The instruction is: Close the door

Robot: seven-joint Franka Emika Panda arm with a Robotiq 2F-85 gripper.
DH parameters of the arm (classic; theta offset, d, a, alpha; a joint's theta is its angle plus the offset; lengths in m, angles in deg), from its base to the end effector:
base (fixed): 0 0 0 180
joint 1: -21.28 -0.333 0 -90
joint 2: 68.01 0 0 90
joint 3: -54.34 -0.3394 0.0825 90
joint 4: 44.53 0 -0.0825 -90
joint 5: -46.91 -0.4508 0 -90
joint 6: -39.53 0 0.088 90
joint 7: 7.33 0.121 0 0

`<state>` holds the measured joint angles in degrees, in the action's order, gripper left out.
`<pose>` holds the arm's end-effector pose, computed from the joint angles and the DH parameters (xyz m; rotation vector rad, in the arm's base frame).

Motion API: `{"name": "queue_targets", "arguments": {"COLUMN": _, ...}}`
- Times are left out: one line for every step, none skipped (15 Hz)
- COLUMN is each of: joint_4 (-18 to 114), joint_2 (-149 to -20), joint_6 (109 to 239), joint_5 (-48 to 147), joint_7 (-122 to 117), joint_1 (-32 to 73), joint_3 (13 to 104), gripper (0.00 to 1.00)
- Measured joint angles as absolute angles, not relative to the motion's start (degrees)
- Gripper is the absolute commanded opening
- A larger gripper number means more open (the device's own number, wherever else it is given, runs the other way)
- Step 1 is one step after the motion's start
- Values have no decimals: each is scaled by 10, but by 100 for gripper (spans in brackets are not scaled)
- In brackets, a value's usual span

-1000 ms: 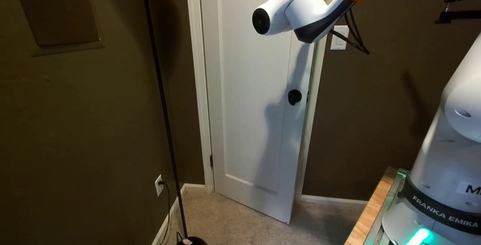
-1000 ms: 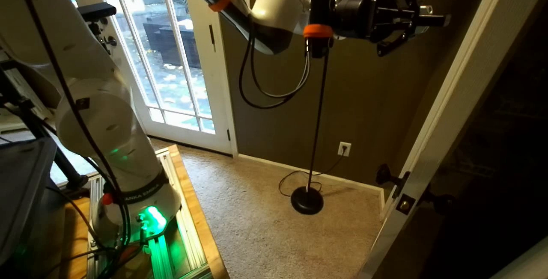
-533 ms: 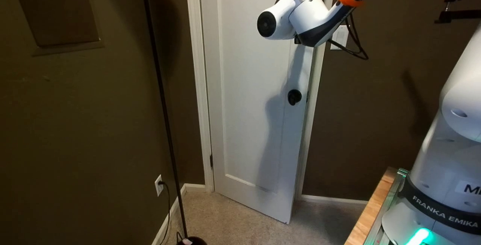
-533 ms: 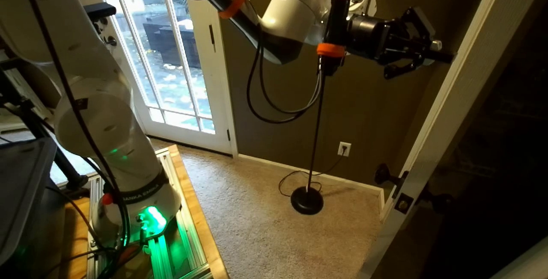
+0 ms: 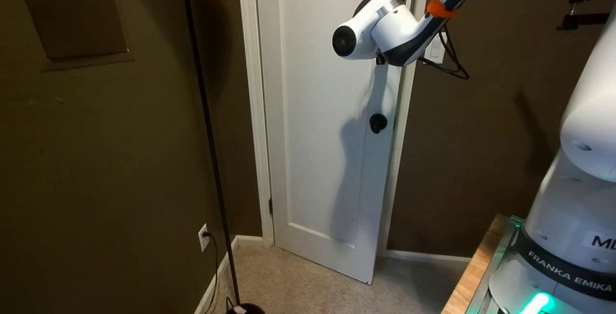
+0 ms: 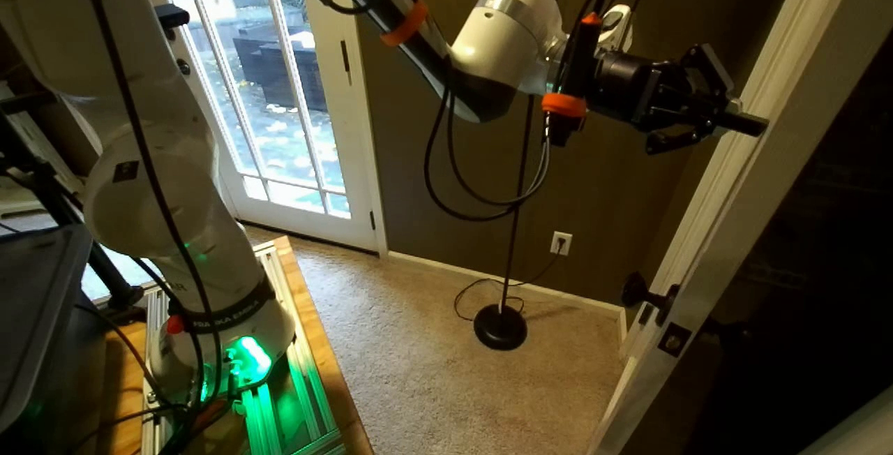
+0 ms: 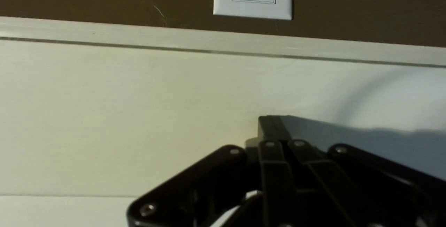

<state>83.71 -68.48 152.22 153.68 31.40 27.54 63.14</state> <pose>0.5624 -0.2283 0.3918 1.5897 0.2198 0.1342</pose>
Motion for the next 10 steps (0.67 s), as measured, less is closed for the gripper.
{"name": "queue_targets", "arguments": {"joint_4": 834, "joint_2": -689, "joint_6": 1530, "joint_5": 1549, "joint_7": 315, "joint_1": 281, "joint_3": 635, "gripper": 0}}
{"name": "queue_targets", "arguments": {"joint_4": 831, "joint_2": -693, "joint_6": 1540, "joint_5": 1564, "joint_7": 318, "joint_1": 288, "joint_3": 640, "gripper": 0}}
{"name": "queue_targets", "arguments": {"joint_4": 826, "joint_2": -699, "joint_6": 1551, "joint_5": 1579, "joint_7": 322, "joint_1": 295, "joint_3": 645, "gripper": 0}}
{"name": "queue_targets", "arguments": {"joint_4": 821, "joint_2": -704, "joint_6": 1563, "joint_5": 1596, "joint_7": 328, "joint_1": 302, "joint_3": 650, "gripper": 0}}
{"name": "queue_targets", "arguments": {"joint_4": 815, "joint_2": -710, "joint_6": 1577, "joint_5": 1615, "joint_7": 333, "joint_1": 311, "joint_3": 656, "gripper": 0}}
{"name": "queue_targets", "arguments": {"joint_4": 809, "joint_2": -716, "joint_6": 1591, "joint_5": 1637, "joint_7": 340, "joint_1": 319, "joint_3": 662, "gripper": 0}}
{"name": "queue_targets", "arguments": {"joint_4": 802, "joint_2": -723, "joint_6": 1606, "joint_5": 1661, "joint_7": 349, "joint_1": 328, "joint_3": 668, "gripper": 0}}
{"name": "queue_targets", "arguments": {"joint_4": 795, "joint_2": -730, "joint_6": 1622, "joint_5": 1689, "joint_7": 357, "joint_1": 337, "joint_3": 674, "gripper": 0}}
{"name": "queue_targets", "arguments": {"joint_4": 788, "joint_2": -737, "joint_6": 1639, "joint_5": 1718, "joint_7": 366, "joint_1": 347, "joint_3": 679, "gripper": 0}}
{"name": "queue_targets", "arguments": {"joint_4": 780, "joint_2": -743, "joint_6": 1658, "joint_5": 1749, "joint_7": 377, "joint_1": 356, "joint_3": 683, "gripper": 1}}
